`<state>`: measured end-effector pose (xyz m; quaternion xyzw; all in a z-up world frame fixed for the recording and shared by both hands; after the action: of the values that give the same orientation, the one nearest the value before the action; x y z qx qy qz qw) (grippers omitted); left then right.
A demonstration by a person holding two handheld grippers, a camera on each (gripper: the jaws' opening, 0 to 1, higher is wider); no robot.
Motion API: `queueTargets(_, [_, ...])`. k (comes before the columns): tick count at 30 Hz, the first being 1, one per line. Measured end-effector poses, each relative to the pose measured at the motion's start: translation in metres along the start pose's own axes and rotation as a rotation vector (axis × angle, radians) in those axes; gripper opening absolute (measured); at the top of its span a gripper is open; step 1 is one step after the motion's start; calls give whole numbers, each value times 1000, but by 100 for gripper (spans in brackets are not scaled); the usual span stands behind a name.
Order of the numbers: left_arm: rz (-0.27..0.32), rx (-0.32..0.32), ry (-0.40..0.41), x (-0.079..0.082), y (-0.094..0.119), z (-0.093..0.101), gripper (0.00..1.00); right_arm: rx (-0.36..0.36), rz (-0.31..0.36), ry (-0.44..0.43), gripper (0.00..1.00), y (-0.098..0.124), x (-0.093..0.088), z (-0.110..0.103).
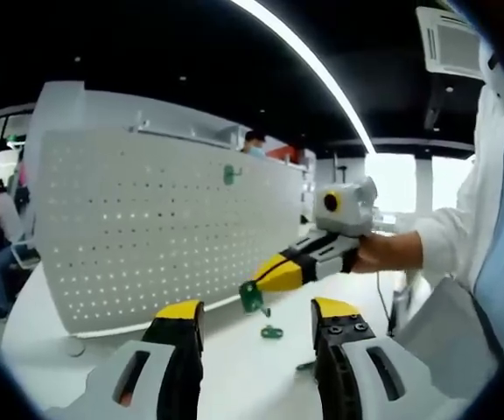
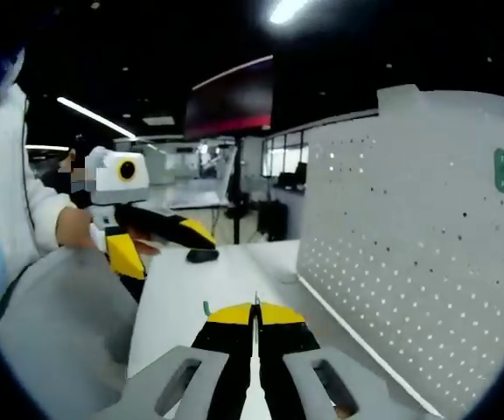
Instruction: Insert the hook assembly into the mounting plate slot until the hook locks in place.
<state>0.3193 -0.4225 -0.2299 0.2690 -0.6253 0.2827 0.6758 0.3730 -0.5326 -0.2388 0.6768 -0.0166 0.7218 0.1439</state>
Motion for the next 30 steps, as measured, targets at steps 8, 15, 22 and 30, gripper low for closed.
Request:
queueTargets(8, [-4,-33,-8,-1,-1,5,44,145,9,-17,0,7,1,-18])
queueTargets(15, [9,-82,-23,1,-1,13,32,231,33,-32,0,8,10,-29])
queueTargets(22, [34,-140,-28,4,-1,20,14,296,32,-35,0,7,14,-38])
queueTargets(30, [21,-190,-24,2,-2,28,11,344,30,-31,0,10,20,-45])
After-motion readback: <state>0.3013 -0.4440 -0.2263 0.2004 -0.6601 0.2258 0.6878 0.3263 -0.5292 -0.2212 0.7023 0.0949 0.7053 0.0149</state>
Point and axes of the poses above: the point that each gripper's makers call its tool centre point, and the gripper's own axes: y roughly backward along the fingers, z roughly to its right, x roughly out of its top, the point moved 4 cm from there along y, roughly backward along the fingers, and after that the axes turned 4 degrees about z, right-handed, at the moved point
